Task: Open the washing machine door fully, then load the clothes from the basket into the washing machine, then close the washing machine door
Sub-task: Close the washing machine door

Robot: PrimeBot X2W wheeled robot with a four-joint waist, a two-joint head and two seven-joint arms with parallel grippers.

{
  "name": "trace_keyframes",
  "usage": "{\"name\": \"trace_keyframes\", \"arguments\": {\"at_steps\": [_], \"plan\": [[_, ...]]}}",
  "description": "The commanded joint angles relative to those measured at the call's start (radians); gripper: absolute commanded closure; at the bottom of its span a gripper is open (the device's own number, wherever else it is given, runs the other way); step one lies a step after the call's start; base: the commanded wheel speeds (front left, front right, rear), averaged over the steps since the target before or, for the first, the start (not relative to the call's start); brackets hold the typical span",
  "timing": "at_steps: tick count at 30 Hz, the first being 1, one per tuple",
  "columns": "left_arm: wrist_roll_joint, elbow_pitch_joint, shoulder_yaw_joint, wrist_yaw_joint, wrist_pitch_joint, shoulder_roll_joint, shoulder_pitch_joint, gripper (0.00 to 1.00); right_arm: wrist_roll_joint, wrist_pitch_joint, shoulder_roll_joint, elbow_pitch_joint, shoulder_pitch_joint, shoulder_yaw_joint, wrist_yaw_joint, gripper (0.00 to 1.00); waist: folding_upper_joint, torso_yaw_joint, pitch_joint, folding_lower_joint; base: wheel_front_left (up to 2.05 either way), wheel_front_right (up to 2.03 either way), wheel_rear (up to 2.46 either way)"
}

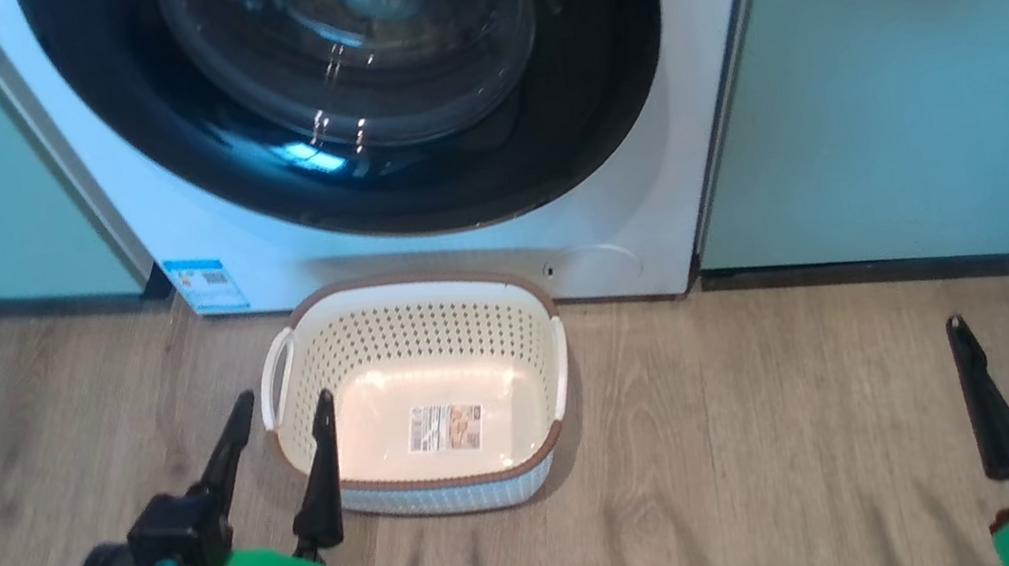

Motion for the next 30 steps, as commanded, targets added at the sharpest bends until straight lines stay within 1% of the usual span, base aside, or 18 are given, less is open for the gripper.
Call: {"name": "trace_keyframes", "arguments": {"at_steps": [1, 12, 30], "plan": [[-0.008, -0.038, 0.046, 0.009, 0.005, 0.021, -0.017, 0.0, 0.009, 0.007, -0.002, -0.046, -0.01, 0.017, -0.003, 0.0, -0.0001, -0.016, -0.019, 0.0001, 0.0, 0.0, 0.0], [-0.018, -0.065, 0.05, 0.025, 0.027, 0.028, 0.027, 0.0, 0.027, 0.035, -0.001, -0.084, 0.049, 0.022, -0.003, 0.0, -0.0001, -0.049, -0.053, 0.0001, 0.0, 0.0, 0.0], [-0.024, -0.07, 0.037, 0.043, 0.026, 0.031, 0.024, 0.0, 0.03, 0.048, -0.001, -0.083, 0.042, 0.021, -0.003, 0.0, -0.0001, -0.055, -0.044, 0.0001, 0.0, 0.0, 0.0]]}}
